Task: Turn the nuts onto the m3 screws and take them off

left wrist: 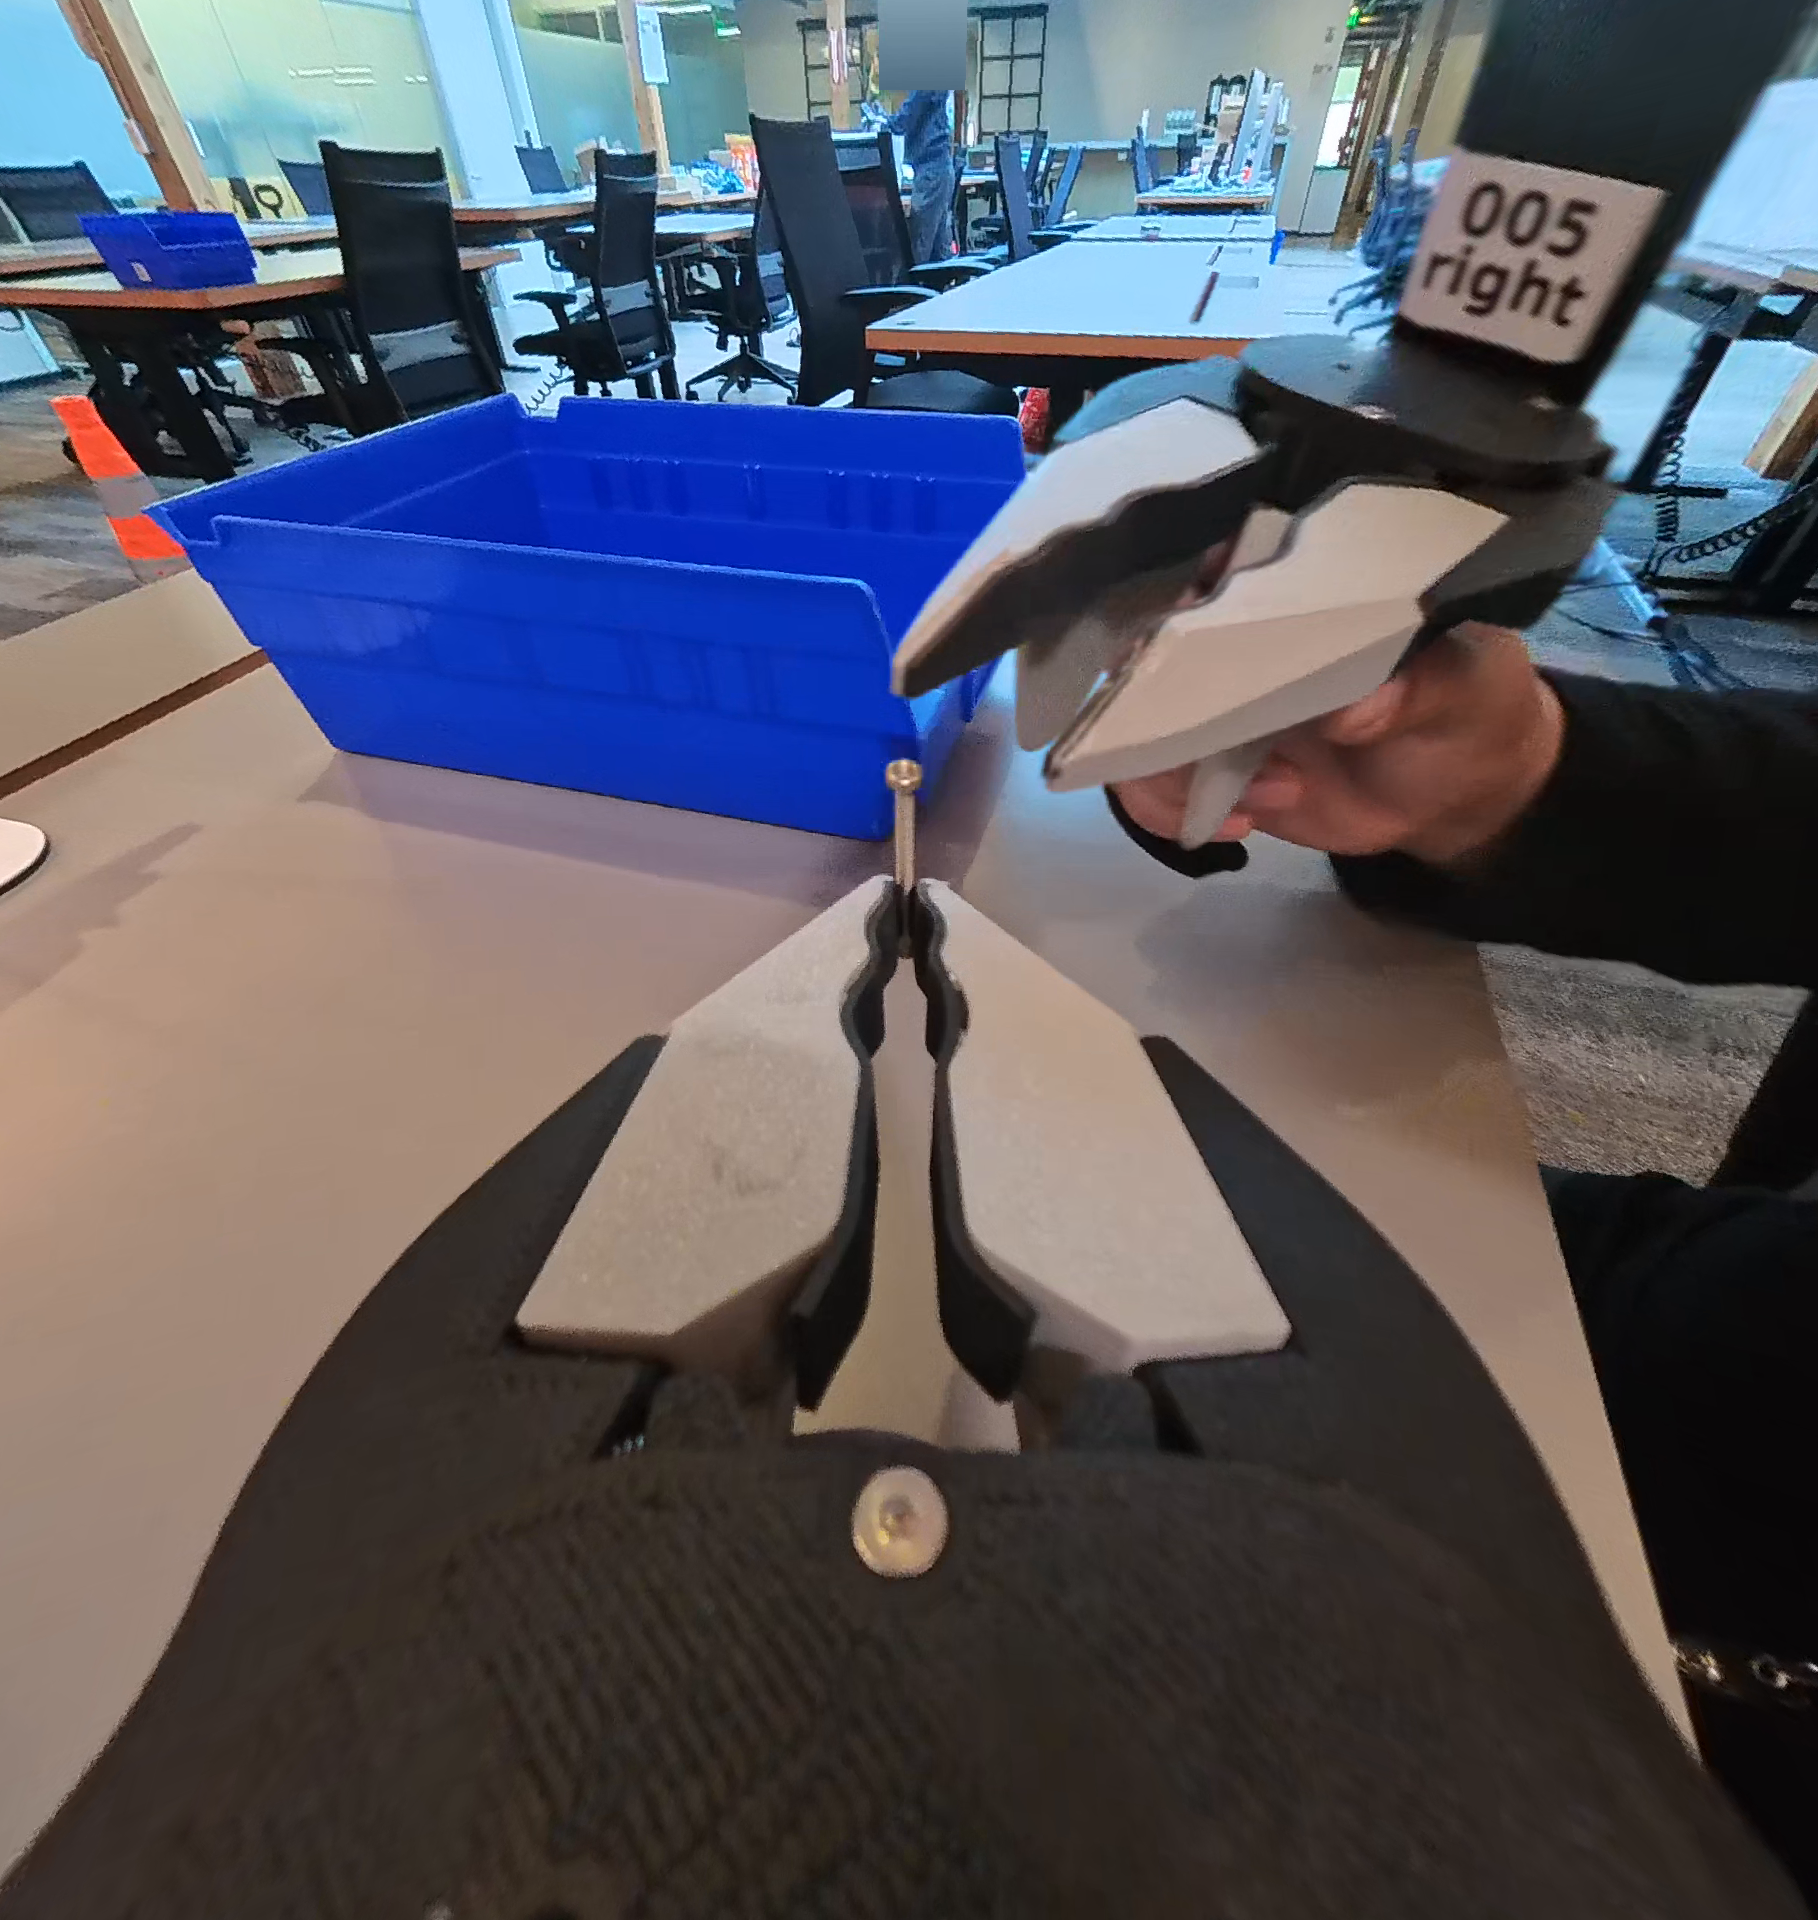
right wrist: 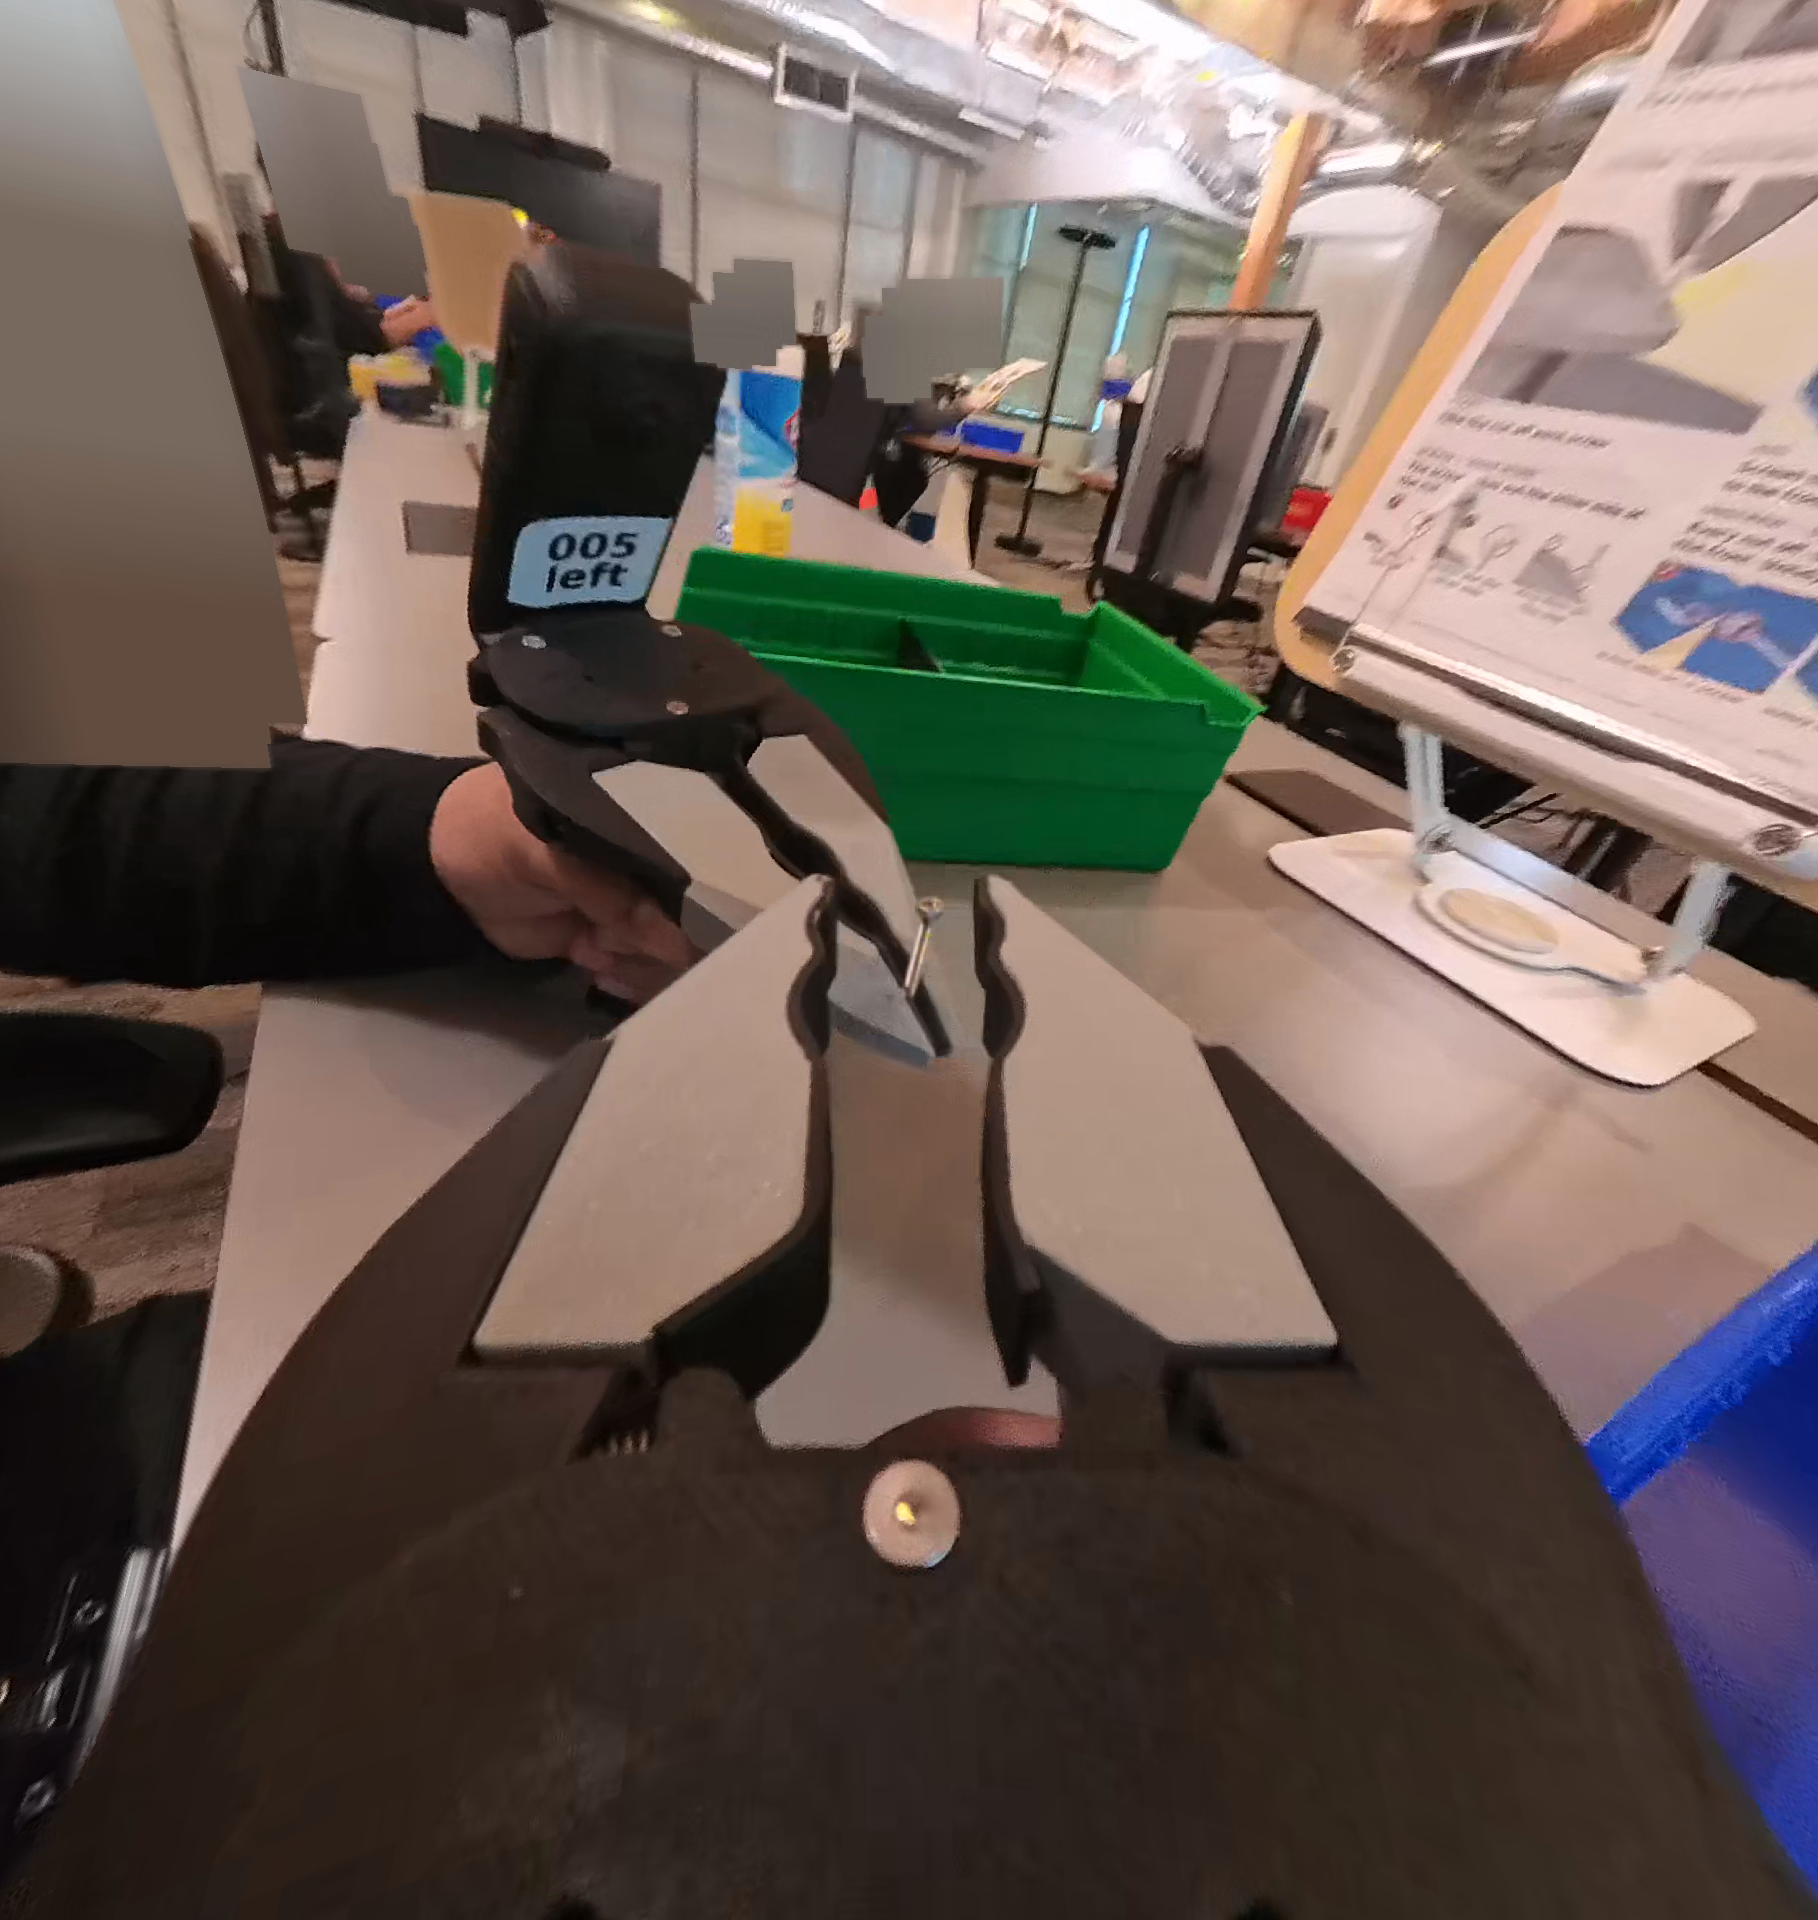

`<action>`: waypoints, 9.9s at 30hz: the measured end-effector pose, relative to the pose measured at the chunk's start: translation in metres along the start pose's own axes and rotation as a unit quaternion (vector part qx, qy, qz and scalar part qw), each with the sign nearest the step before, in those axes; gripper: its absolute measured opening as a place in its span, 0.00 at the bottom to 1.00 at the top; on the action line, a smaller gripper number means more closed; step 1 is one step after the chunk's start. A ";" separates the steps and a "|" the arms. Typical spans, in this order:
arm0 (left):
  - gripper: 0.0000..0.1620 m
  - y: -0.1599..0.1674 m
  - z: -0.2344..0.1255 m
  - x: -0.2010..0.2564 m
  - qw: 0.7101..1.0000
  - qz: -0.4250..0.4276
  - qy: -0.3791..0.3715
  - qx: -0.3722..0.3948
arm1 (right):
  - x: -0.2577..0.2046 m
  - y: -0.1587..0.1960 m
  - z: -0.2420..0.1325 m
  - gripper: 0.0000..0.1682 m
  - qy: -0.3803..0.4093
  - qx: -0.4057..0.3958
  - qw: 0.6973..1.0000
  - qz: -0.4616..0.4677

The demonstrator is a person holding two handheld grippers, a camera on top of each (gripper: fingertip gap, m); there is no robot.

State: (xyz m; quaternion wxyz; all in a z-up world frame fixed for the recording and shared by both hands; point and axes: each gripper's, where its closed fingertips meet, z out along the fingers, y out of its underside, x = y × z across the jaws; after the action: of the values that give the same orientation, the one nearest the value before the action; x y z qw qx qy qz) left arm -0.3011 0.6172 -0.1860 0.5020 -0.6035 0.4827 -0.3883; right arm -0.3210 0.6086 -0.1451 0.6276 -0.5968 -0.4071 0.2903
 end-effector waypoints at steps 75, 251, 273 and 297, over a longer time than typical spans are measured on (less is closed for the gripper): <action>0.00 0.005 -0.001 -0.010 0.998 -0.062 0.008 -0.001 | 0.021 0.009 -0.003 0.12 0.005 0.004 0.999 0.044; 0.00 0.017 -0.037 -0.061 0.986 -0.164 0.006 0.004 | 0.197 0.160 0.128 0.03 0.079 -0.347 0.929 0.098; 0.00 0.020 -0.038 -0.068 0.985 -0.169 -0.010 -0.001 | 0.159 0.132 0.123 0.01 0.024 -0.323 0.940 0.111; 0.00 0.005 -0.031 -0.016 0.990 -0.114 0.088 -0.003 | 0.009 -0.007 0.042 0.01 -0.314 -0.172 0.907 0.222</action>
State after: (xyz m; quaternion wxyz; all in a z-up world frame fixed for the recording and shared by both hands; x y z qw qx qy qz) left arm -0.3351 0.6254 -0.1848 0.4080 -0.6193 0.4542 -0.4936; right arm -0.3532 0.6373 -0.1385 0.2742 -0.6486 -0.4838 0.5197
